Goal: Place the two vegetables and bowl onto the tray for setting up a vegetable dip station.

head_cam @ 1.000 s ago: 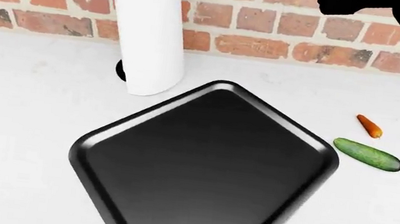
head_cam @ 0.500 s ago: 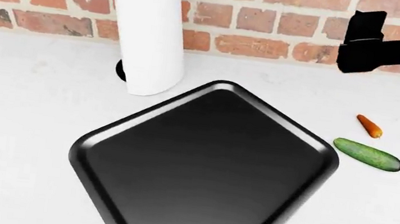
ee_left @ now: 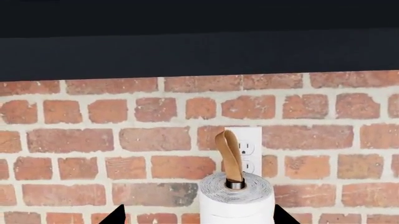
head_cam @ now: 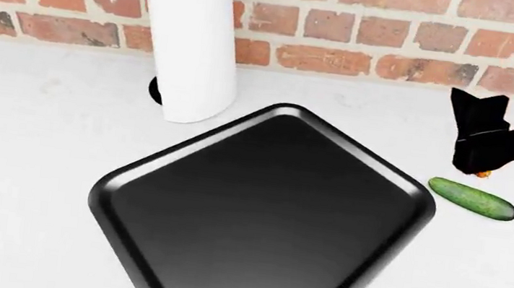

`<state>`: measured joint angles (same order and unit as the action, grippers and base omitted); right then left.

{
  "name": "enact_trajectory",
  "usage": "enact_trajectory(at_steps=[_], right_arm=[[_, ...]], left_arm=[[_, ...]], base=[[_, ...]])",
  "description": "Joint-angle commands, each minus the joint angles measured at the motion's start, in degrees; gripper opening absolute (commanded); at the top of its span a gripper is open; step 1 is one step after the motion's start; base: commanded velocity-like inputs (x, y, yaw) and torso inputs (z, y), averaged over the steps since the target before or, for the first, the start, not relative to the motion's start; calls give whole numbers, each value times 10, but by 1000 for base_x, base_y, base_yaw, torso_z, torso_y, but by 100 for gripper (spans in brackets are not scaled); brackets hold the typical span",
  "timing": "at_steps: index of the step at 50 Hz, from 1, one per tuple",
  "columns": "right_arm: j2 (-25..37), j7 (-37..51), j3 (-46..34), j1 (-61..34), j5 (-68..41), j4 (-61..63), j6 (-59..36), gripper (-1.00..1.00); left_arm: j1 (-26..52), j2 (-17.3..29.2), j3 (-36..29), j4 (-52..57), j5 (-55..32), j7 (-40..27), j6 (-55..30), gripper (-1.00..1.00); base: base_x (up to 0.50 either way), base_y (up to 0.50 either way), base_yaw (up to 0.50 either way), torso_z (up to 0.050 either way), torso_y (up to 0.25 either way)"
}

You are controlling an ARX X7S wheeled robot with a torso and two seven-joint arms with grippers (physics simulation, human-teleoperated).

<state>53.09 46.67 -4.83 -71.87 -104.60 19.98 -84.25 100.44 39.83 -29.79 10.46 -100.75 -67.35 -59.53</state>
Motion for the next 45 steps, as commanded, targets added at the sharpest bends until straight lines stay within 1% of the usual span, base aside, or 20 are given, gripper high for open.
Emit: enact_trajectory(at_steps=[1,8,10,12,13,18,19,20,28,29,32,34,35,37,45], right_arm=[[36,-81,14,8,-21,1,-17,100],[65,-133,13,14,-2,-11,-33,100],[76,-130,6,21,-21,-30,-24,100],[80,-130,-5,11,-12,-36,-29,100],[79,-148,-3,15,9,-36,-32,100],[85,-235,-40,-3,111,-55,-41,100],[87,-247,-53,-11,125,-54,-43,100],[91,-289,-80,-14,172,-49,-42,100],[99,-414,-196,-41,320,-85,-13,100],[100,-442,-233,-53,357,-85,-10,100],[96,-475,-262,-71,389,-105,4,100],[103,-526,-315,-94,441,-94,20,100],[105,-538,-327,-102,453,-93,25,100],[103,-548,-325,-115,454,-108,23,100],[136,-586,-368,-129,485,-94,20,100]], left_arm=[[3,1,-2,1,-4,-3,0,100],[2,0,-5,0,-1,0,1,100],[3,0,-5,0,-1,-1,1,100],[3,-1,-6,0,-2,-1,1,100],[3,-1,-6,0,-2,-1,1,100],[0,-1,-8,0,3,3,3,100],[0,-1,-8,0,3,4,3,100],[1,-1,-8,0,2,2,3,100],[1,0,-10,-1,3,4,4,100],[1,0,-10,-1,1,2,3,100],[0,0,-11,-1,3,4,4,100],[-1,0,-12,-2,5,6,4,100],[-1,0,-12,-2,5,5,5,100],[-1,0,-12,-1,3,4,5,100],[-1,-1,-15,-1,2,3,5,100]], base=[[0,0,0,0,0],[0,0,0,0,0],[0,0,0,0,0],[0,0,0,0,0],[0,0,0,0,0],[0,0,0,0,0],[0,0,0,0,0],[0,0,0,0,0],[0,0,0,0,0],[0,0,0,0,0],[0,0,0,0,0],[0,0,0,0,0],[0,0,0,0,0],[0,0,0,0,0],[0,0,0,0,0]])
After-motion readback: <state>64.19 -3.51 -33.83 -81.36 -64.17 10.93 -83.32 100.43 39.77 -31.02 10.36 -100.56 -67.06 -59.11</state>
